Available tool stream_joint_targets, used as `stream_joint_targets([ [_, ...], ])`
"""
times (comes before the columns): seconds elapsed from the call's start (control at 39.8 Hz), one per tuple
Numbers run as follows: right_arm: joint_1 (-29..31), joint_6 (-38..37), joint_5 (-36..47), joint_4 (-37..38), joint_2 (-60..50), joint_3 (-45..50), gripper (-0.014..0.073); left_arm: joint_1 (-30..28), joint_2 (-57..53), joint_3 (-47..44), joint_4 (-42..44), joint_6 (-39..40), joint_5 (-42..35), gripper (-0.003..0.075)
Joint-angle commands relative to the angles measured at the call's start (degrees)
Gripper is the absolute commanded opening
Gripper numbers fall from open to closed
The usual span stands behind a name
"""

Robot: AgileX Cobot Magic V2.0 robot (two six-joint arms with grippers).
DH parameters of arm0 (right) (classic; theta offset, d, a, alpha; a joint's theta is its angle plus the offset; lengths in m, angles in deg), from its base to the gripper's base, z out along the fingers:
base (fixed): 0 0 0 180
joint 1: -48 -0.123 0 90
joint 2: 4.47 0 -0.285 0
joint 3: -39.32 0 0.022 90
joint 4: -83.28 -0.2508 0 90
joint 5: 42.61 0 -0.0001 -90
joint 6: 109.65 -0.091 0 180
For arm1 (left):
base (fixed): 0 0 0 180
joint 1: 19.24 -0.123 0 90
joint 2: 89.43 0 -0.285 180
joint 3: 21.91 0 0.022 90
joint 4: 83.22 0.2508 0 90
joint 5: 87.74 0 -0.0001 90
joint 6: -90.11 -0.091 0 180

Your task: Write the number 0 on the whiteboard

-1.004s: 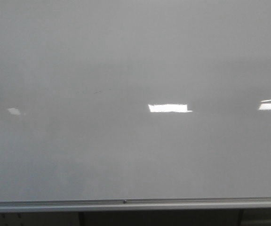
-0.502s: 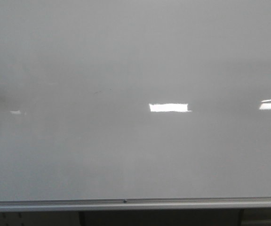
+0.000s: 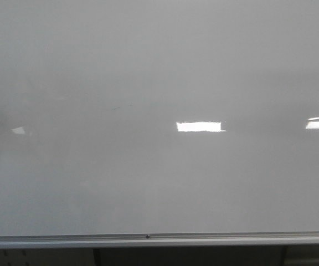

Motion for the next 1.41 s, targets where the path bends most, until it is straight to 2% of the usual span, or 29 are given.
stream_joint_targets([
  [0.0, -0.1, 0.1, 4.6, 0.6, 0.8, -2.2, 0.0498, 0.3, -1.3, 1.8, -0.5, 0.4, -6.2, 0.0023],
  [0.05, -0.1, 0.1, 4.6, 0.6, 0.8, -2.2, 0.0498, 0.3, -1.3, 1.8, -0.5, 0.4, -6.3, -0.0020],
  [0.25, -0.1, 0.1, 4.6, 0.6, 0.8, -2.2, 0.0498, 0.3, -2.4, 1.8, -0.1, 0.4, -4.8, -0.0020],
  [0.43, -0.1, 0.1, 4.6, 0.6, 0.8, -2.2, 0.0498, 2.9, -7.8, 1.8, 1.5, 0.4, 0.5, -0.0020],
  [0.58, -0.1, 0.1, 4.6, 0.6, 0.9, -2.2, 0.0498, 9.2, -12.8, 3.2, 1.5, 0.3, 11.7, -0.0020],
  [0.73, -0.1, 0.1, 4.2, 0.6, 0.9, -2.2, 0.0498, 17.3, -13.6, 6.1, 0.1, -3.6, 23.6, -0.0020],
  [0.83, -0.1, 0.1, 3.7, 0.6, 0.9, -2.2, 0.0498, 22.7, -13.6, 7.6, -5.2, -10.0, 28.9, -0.0020],
  [1.0, -0.1, 0.1, 1.4, 0.6, 0.9, -2.2, 0.0498, 33.7, -13.6, 11.0, -31.4, -38.3, 40.6, -0.0020],
  [1.08, -0.1, 0.1, 0.9, 0.6, 0.9, -2.2, 0.0498, 36.6, -13.6, 11.6, -40.4, -46.4, 46.6, -0.0020],
  [1.15, -0.1, 0.1, 0.7, 0.5, 0.9, -2.2, 0.0498, 37.8, -13.6, 11.6, -44.3, -49.3, 49.8, -0.0020],
  [1.38, -0.1, 0.1, -1.4, -1.6, 0.9, -2.2, 0.0498, 39.9, -13.6, 11.6, -44.7, -49.3, 53.1, -0.0020],
])
